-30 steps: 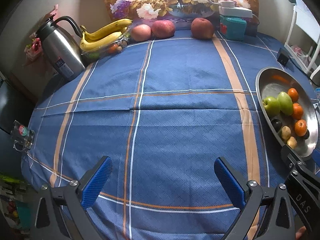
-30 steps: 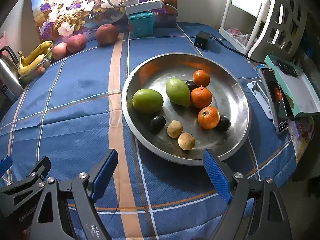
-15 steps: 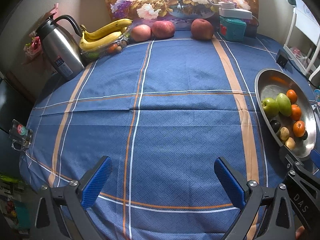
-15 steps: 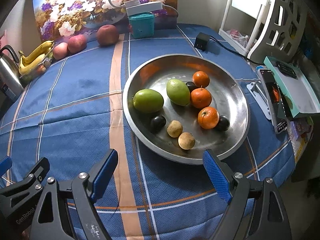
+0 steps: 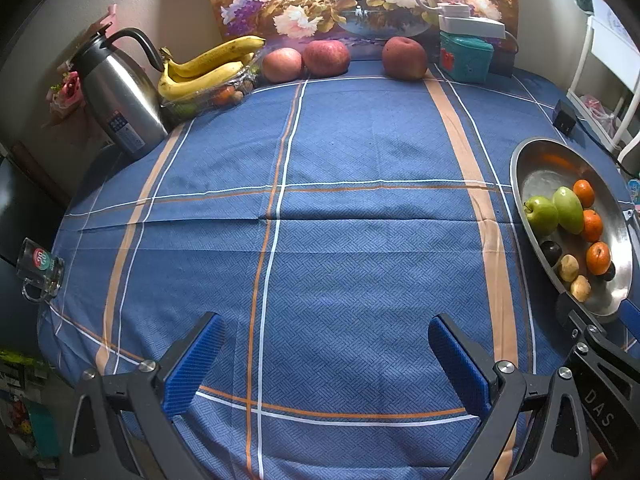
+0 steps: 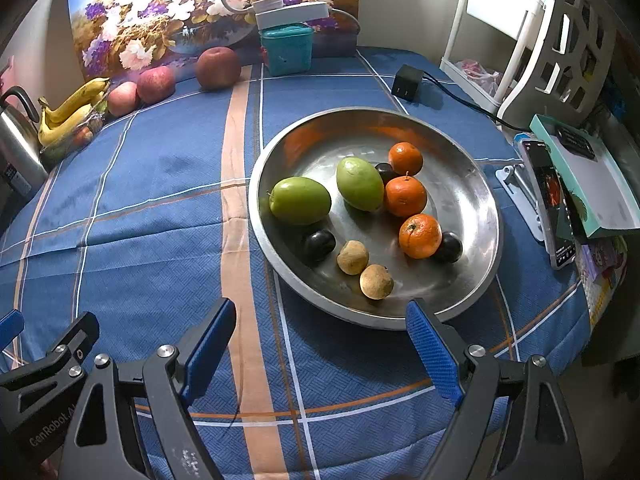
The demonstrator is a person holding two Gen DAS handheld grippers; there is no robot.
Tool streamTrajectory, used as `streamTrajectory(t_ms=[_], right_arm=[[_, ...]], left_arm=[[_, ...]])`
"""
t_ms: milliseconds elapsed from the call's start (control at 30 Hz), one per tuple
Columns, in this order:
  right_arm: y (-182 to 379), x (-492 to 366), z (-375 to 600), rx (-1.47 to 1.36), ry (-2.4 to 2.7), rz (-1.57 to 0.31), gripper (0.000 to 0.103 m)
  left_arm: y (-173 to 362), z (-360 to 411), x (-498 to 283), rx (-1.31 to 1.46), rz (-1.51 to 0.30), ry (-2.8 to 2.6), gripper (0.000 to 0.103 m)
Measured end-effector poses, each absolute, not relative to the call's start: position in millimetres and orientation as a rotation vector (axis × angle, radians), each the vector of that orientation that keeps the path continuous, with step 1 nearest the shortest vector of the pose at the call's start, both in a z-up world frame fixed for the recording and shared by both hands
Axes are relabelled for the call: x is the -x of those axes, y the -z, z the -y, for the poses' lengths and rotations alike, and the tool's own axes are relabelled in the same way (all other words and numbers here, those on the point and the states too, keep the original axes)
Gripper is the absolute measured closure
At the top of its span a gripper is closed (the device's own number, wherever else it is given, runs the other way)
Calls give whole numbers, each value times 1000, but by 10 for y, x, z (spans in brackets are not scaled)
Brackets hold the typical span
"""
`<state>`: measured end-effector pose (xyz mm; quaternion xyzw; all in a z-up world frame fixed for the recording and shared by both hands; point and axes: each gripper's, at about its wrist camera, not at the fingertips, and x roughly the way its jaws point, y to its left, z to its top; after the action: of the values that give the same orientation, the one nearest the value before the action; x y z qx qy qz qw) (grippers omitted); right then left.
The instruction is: Organize fruits
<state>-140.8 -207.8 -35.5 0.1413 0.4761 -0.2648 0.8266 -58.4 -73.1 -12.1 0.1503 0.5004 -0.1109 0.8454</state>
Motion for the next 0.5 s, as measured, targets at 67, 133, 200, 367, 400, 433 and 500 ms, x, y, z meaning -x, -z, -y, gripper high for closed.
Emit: streamTrajectory(t_ms=[67, 133, 200, 367, 400, 433, 500], right_arm=[[356, 1407, 2077, -301, 563, -1011, 16], [357, 1406, 2077, -302, 564, -1011, 16], [358, 1405, 2077, -301, 563, -1012, 16], [354, 1407, 2081, -300, 563, -1011, 16], [353, 1407, 2083, -301, 563, -1011, 16], [353, 1407, 2083, -301, 562, -1011, 16], [363, 1401, 2081, -301, 562, -1013, 16]], left_arm=[[121, 731, 585, -317, -1056, 234, 0], [121, 730, 584, -317, -1055, 234, 0], [122, 729, 583, -318, -1056, 235, 0], [118, 726, 579, -319, -1055, 236, 0], [117, 725, 578, -319, -1056, 236, 0], [121, 724, 577, -319, -1057, 235, 0], [128, 722, 577, -319, -1059, 233, 0]])
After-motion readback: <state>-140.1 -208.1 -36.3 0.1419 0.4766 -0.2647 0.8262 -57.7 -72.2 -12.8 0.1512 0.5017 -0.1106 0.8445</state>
